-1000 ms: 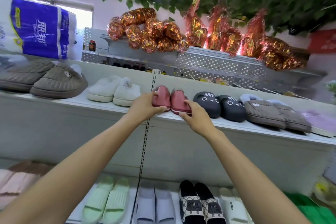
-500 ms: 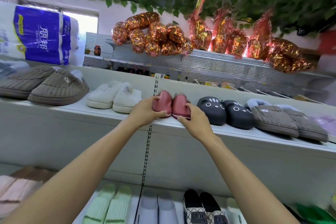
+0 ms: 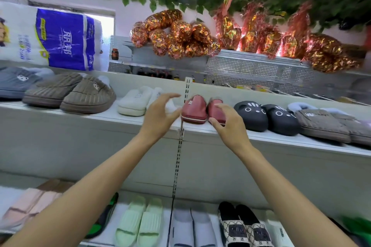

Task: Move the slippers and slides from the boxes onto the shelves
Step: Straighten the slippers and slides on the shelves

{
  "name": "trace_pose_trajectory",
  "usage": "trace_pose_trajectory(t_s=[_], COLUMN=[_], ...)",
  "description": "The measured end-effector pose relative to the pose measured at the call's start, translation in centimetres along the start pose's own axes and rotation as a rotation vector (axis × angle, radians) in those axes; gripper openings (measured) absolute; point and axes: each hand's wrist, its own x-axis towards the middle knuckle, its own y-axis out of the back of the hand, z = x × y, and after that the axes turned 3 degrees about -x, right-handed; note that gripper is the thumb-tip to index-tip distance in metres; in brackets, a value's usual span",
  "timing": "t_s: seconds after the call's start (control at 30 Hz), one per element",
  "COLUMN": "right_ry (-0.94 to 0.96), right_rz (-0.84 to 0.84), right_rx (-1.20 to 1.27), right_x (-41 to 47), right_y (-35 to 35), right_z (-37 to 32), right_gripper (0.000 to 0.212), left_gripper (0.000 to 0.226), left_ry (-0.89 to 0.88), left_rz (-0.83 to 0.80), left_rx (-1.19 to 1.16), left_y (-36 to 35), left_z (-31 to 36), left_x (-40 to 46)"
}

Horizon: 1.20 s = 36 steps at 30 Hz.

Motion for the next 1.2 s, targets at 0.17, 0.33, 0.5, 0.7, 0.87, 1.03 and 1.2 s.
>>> trace_pose_trajectory(t_s=[0.17,0.33,0.5,0.7,0.87,1.03,1.2], right_ry=[0.076,0.007,-0.153,-0.212,-0.241,-0.303,-0.310], right_rz=[-0.072,-0.257,-0.391,-0.378,-0.324,-0.276,-0.217], right_rx=[0.037,-0.052,-0.058,-0.074,-0.071,-0.009,0.039], right_x=[0.9,3.1,4.8,4.5,4.9,4.5,3.8], right_y=[-3.5,-7.4,-9.3,-11.1,-12.3,-12.9,-12.3], right_z=[-6.9,-11.6,-13.4,-14.6,-16.4,-16.4,-15.8], right_gripper=[0.043,0.058,0.067,0.073,0.070,0.074,0.067], left_gripper=[0.049,0.069,0.073,0.072,0.072,0.069,0.070], left_ry=[0.092,0.331,0.269,0.285,0.299,0.269,0.239], left_rz=[0.068,-0.186,-0.325,-0.435,-0.401,-0.394,-0.348], left_rx=[0.186,0.194,0.210,0.107,0.084,0.115,0.031], left_y=[7.6,11.3,12.5,13.6,13.5,13.1,13.3], left_z=[-5.2,-9.1,-10.5,-11.9,-12.8,-13.1,-13.3], left_x=[0.9,1.9,2.6,3.7,3.9,3.8,3.6])
